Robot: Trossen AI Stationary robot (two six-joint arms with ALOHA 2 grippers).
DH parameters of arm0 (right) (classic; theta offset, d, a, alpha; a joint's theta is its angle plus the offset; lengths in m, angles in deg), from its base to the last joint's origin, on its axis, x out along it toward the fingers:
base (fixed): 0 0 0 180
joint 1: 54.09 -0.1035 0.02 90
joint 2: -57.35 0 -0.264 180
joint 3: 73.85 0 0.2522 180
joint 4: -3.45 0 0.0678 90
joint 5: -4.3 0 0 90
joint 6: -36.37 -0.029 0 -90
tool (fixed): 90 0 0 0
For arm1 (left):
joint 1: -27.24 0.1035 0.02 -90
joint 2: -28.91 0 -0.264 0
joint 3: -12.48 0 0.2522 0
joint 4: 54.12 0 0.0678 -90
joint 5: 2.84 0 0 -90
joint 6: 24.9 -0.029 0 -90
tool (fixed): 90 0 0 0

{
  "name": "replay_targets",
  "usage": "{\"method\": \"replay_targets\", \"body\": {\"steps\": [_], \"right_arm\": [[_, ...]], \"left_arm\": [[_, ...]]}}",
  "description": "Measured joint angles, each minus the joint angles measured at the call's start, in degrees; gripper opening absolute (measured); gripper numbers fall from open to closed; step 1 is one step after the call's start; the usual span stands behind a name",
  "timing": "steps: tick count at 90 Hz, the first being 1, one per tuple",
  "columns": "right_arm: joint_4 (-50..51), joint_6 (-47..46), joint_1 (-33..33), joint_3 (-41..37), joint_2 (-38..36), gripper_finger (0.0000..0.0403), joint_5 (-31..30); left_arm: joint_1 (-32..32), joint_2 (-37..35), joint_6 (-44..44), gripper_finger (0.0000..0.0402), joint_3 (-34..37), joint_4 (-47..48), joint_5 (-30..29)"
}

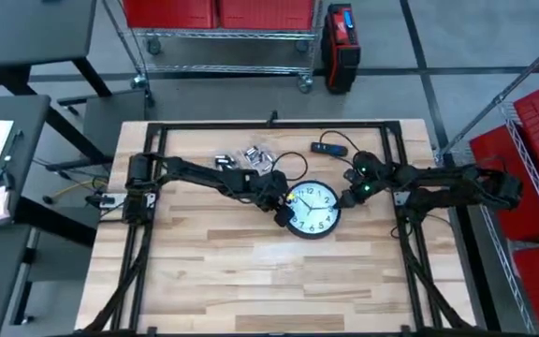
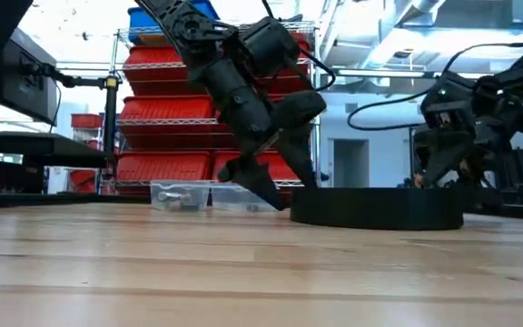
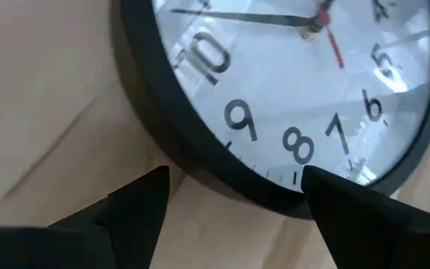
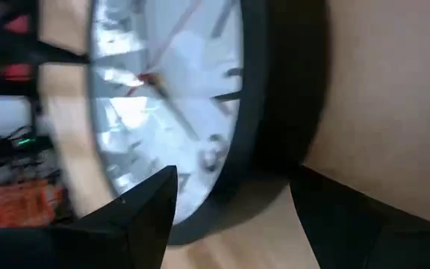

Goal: Insert battery
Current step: Insert the black battery into the wall clock

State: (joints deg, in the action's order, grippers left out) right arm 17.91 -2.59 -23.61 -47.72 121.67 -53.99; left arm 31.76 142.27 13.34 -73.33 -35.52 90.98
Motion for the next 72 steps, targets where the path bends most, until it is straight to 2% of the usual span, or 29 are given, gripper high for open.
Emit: {"method": "replay_targets", "body": {"steps": [27,43,72], "right_arm": [[-13.3,-8.8,-4.9,-3.2,3.8,0.0249,-1.8],[-23.1,-14.6,-5.1,-3.7,4.2,0.0249,0.9],[-19.9,-16.0,-6.7,-3.3,3.7,0.0249,9.0]], "left_arm": [[-0.1,0.0,-1.2,0.0288,0.1,0.3,-0.5],[-0.4,1.5,-1.1,0.0288,0.1,1.3,0.3],[-1.3,2.4,-2.0,0.0288,0.1,-0.6,0.9]]}}
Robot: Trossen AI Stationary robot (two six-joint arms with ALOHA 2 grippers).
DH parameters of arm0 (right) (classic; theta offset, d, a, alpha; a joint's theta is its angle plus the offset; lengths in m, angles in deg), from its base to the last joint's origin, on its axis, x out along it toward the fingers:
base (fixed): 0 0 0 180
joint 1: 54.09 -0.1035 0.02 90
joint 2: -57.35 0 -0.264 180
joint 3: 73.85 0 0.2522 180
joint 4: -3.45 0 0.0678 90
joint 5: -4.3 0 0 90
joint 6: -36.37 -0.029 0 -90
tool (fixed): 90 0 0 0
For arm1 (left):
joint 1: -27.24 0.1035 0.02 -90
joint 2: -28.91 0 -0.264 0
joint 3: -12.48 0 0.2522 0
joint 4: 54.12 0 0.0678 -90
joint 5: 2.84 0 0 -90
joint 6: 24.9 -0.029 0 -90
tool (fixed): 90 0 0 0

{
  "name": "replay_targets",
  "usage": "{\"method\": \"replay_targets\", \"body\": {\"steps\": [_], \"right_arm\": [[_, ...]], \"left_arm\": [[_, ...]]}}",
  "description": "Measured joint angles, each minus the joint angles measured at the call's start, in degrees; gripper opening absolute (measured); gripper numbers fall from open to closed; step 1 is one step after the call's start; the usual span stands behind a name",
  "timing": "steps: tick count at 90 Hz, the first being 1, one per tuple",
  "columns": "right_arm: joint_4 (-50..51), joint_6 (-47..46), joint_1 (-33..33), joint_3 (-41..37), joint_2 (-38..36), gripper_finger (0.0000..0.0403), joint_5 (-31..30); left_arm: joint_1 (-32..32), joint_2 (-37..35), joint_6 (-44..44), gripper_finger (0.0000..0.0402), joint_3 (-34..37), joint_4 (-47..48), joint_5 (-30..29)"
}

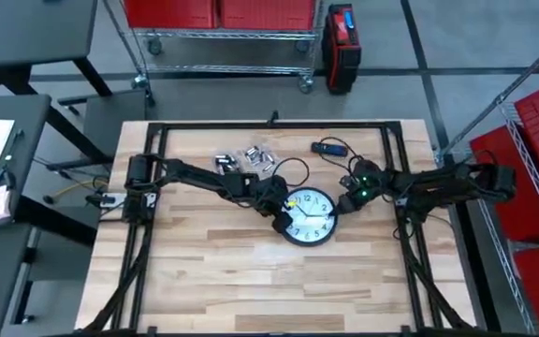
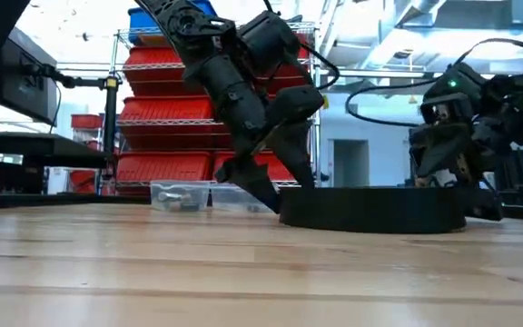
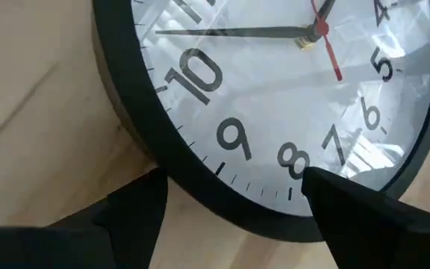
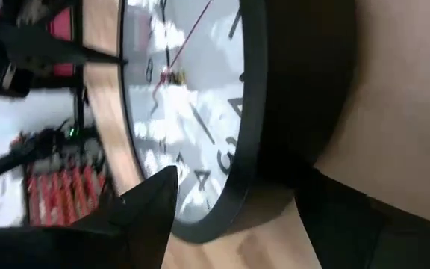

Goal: Insert battery
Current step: Insert the black battery into the wall clock

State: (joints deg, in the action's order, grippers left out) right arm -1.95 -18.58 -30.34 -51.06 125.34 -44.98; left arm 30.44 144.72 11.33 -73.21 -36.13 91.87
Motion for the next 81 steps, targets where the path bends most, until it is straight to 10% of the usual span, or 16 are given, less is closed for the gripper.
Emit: {"method": "replay_targets", "body": {"steps": [81], "right_arm": [[9.4,0.9,-1.2,1.0,-0.5,0.0249,0.1]], "left_arm": [[0.3,-7.6,-9.6,0.0287,-0.4,5.9,-0.7]]}}
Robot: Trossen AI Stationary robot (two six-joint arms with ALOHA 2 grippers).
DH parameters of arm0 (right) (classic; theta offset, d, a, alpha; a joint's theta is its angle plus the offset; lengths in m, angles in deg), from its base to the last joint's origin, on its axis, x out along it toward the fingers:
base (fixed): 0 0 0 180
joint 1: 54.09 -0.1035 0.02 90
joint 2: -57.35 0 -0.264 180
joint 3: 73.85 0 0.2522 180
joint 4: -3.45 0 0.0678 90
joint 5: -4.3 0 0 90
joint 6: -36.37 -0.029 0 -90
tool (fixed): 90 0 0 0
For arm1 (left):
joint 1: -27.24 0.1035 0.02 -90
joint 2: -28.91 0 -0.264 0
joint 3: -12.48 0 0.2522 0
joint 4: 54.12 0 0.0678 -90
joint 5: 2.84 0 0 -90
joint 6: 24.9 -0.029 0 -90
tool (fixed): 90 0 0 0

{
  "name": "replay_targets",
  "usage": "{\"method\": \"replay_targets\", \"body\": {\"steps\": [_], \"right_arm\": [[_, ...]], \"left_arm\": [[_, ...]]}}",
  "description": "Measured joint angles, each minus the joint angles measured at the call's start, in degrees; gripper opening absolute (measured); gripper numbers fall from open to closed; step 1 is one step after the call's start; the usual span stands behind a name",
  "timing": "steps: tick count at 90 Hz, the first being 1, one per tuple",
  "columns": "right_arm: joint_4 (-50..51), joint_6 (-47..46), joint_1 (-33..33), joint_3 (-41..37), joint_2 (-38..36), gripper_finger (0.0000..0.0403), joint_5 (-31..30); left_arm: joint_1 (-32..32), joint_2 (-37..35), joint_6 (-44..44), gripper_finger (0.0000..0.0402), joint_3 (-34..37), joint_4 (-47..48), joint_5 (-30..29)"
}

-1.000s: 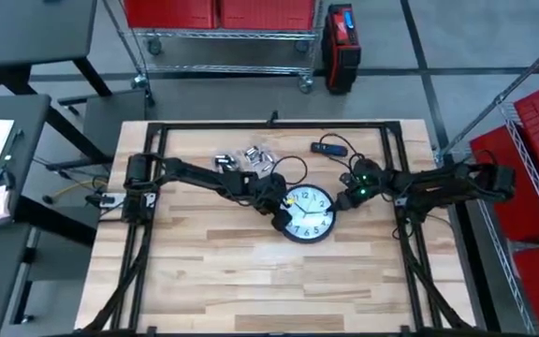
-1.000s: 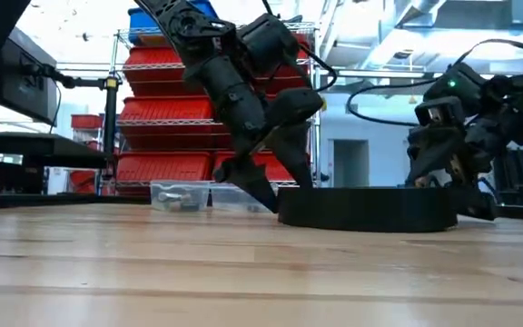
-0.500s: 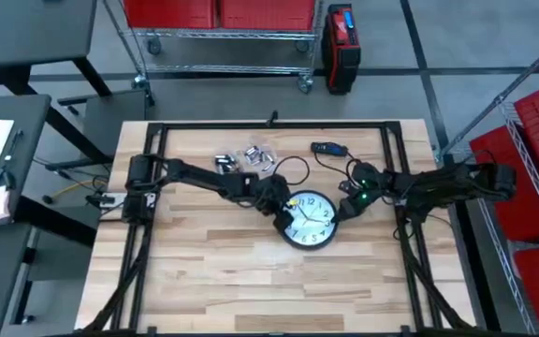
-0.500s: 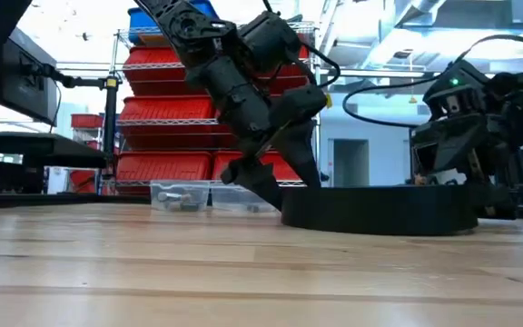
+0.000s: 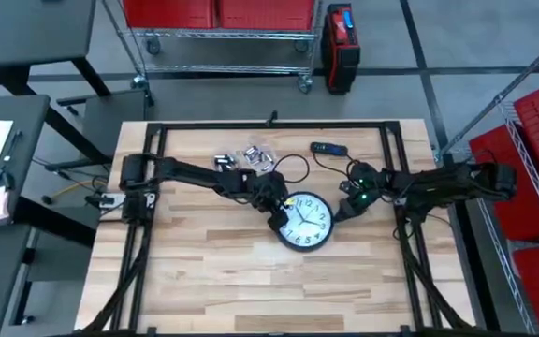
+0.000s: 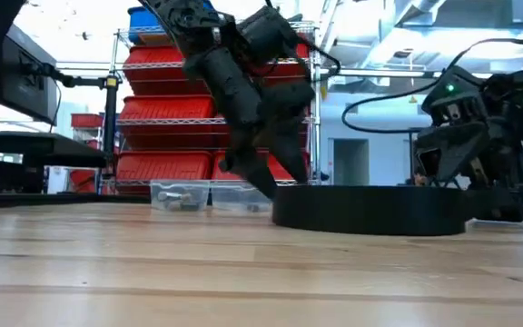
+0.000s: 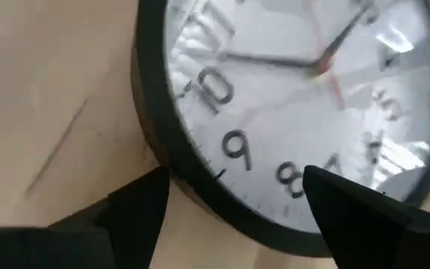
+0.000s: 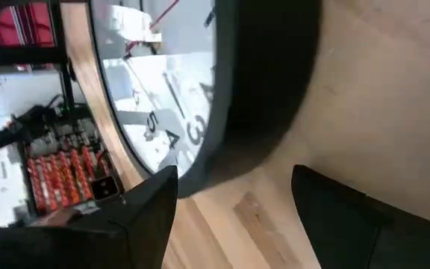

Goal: Insert battery
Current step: Insert the black battery into the wall clock

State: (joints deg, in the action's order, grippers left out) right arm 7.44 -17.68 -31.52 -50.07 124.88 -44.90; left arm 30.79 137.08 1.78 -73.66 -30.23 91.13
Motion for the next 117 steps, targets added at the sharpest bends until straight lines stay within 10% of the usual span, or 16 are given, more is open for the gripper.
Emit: {"method": "replay_targets", "body": {"steps": [59,92,117], "right_arm": [[-1.6,-0.9,-2.4,-0.2,0.2,0.0249,-7.8],[-0.2,-3.2,-5.5,-0.3,-2.7,0.0249,-8.2],[1.6,-9.5,-13.0,-0.3,-3.6,0.0249,-15.4]], "left_arm": [[1.0,-1.3,18.8,0.0279,-0.1,3.0,2.6],[1.6,-3.2,13.6,0.0022,-0.1,10.8,5.5],[-1.0,2.7,15.3,0.0005,0.0,10.7,5.2]]}}
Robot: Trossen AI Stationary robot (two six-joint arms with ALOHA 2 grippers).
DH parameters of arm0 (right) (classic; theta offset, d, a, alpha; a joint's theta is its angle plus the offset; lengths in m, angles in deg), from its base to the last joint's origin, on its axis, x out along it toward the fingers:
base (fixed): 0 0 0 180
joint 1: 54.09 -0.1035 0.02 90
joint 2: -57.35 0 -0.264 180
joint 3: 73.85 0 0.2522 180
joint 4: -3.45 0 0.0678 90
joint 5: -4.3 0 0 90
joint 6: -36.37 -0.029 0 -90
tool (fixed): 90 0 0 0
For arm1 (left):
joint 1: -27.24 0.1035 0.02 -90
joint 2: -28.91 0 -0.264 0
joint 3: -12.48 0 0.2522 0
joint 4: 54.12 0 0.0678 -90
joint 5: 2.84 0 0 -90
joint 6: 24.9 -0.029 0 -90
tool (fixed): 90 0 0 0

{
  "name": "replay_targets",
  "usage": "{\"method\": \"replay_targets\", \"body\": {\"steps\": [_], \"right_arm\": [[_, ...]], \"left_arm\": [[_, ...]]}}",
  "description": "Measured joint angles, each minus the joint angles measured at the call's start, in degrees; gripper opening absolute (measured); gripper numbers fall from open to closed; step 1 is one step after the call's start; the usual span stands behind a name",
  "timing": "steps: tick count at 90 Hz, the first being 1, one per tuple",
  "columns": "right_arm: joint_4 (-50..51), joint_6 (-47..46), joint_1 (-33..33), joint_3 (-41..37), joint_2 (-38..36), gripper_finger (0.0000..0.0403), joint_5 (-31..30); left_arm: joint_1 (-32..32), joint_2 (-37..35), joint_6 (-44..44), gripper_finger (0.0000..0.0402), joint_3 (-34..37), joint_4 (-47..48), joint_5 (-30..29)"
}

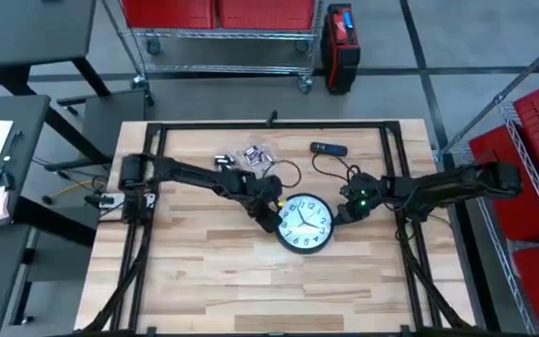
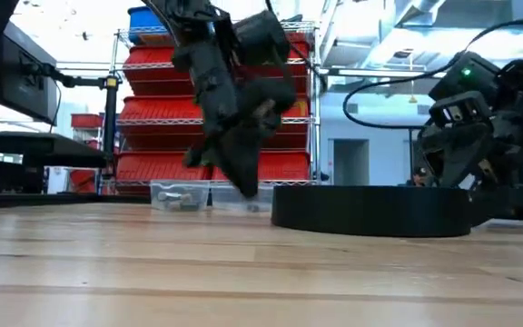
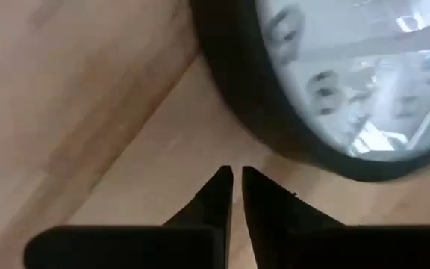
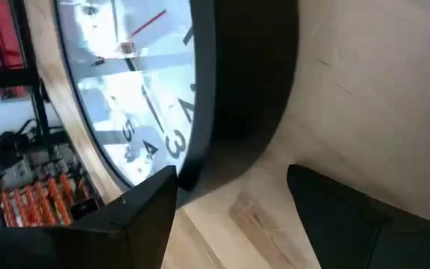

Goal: Insert battery
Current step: Insert the black battery into the wall clock

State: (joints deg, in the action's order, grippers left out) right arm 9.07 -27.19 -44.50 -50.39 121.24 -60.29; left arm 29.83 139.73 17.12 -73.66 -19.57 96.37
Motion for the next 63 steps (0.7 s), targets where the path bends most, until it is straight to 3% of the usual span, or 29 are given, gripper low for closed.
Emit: {"method": "replay_targets", "body": {"steps": [15,32,63], "right_arm": [[-1.9,-9.2,-5.1,0.1,0.0,0.0249,-8.5],[-2.7,-17.1,-9.3,0.1,0.0,0.0249,-13.0],[-5.0,-19.2,-14.3,-0.1,0.6,0.0249,-23.3]], "left_arm": [[-0.8,1.0,-0.2,0.0003,0.0,-3.3,-0.4],[-0.6,1.0,-2.0,0.0003,0.0,-4.0,-2.0],[-1.0,5.5,-4.7,0.0003,-0.1,-10.0,0.1]]}}
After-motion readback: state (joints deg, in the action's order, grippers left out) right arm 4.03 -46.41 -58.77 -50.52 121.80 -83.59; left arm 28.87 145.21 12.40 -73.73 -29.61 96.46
